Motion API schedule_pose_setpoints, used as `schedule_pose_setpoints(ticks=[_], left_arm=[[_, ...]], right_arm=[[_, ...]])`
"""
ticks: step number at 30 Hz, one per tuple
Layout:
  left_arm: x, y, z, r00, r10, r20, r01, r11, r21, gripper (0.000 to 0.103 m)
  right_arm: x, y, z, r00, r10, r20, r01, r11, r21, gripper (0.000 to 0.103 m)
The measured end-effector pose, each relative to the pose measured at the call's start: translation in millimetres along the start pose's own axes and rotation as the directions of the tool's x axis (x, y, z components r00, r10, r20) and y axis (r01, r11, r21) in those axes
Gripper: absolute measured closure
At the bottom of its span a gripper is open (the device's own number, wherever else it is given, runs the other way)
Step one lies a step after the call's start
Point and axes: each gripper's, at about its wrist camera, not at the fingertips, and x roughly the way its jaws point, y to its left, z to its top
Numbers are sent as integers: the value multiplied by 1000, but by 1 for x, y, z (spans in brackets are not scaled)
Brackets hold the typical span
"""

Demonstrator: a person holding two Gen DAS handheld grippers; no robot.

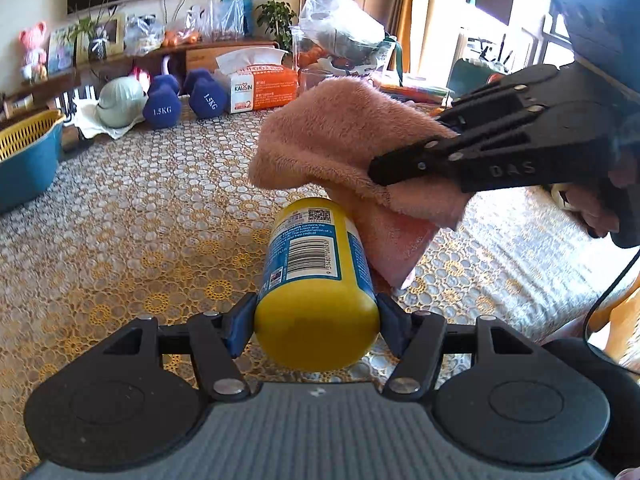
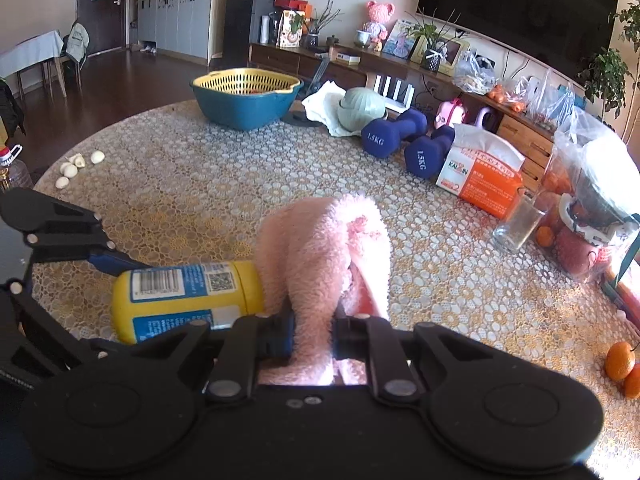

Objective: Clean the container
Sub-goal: 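Rub the towel along the jar label with the right tool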

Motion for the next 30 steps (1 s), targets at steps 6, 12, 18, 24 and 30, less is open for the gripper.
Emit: schedule_pose_setpoints(ticks=[6,12,18,24,30], left_arm=[[0,1,0,999,-47,-21,46,997,-55,40],[1,1,1,996,-79,-32,77,994,-74,40],[2,2,1,995,-88,-47,85,993,-77,40],[4,4,1,995,-94,-45,91,993,-77,40],[3,3,2,995,-92,-45,88,994,-70,40]], right_arm=[[-44,16,8,990,127,65,-124,991,-42,88],[-50,48,10,981,192,27,-186,970,-158,88],[-31,50,2,985,172,-16,-172,971,-163,88],[-13,29,5,993,109,-34,-112,986,-126,88],[10,6,10,996,57,-74,-63,994,-90,88]])
